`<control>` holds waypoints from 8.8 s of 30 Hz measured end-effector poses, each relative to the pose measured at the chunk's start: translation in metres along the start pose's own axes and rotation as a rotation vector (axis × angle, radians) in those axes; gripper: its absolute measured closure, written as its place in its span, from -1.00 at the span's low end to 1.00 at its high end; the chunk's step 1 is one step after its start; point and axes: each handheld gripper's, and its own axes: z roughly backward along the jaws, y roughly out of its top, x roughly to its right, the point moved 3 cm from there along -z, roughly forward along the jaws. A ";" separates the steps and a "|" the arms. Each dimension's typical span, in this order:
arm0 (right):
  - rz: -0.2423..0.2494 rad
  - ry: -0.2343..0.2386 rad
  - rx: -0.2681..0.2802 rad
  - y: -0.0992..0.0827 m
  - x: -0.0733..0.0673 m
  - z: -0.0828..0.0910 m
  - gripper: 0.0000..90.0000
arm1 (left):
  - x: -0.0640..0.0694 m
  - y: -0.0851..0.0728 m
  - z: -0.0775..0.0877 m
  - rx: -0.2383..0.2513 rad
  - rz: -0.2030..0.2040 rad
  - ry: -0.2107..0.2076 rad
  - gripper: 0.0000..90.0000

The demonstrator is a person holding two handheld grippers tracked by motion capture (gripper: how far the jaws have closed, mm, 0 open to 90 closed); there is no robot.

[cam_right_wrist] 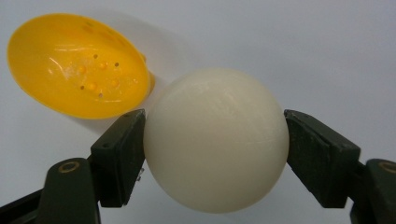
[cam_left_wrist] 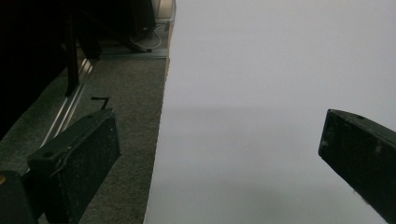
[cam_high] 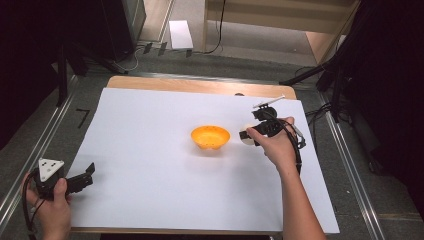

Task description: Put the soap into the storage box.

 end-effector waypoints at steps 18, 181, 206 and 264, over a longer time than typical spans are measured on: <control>0.030 0.012 0.006 0.012 -0.017 -0.001 -0.45 | 0.000 0.000 -0.001 0.000 0.007 0.002 -1.00; -0.037 0.027 0.064 -0.009 -0.017 -0.031 -0.61 | 0.000 0.001 -0.001 0.001 0.006 0.004 -1.00; -0.076 0.024 0.154 -0.047 0.010 -0.018 -0.60 | 0.001 0.001 -0.001 0.001 -0.006 0.011 -1.00; -0.171 -0.011 0.303 -0.152 0.060 0.008 -0.60 | 0.003 0.000 0.000 0.014 -0.026 0.020 -1.00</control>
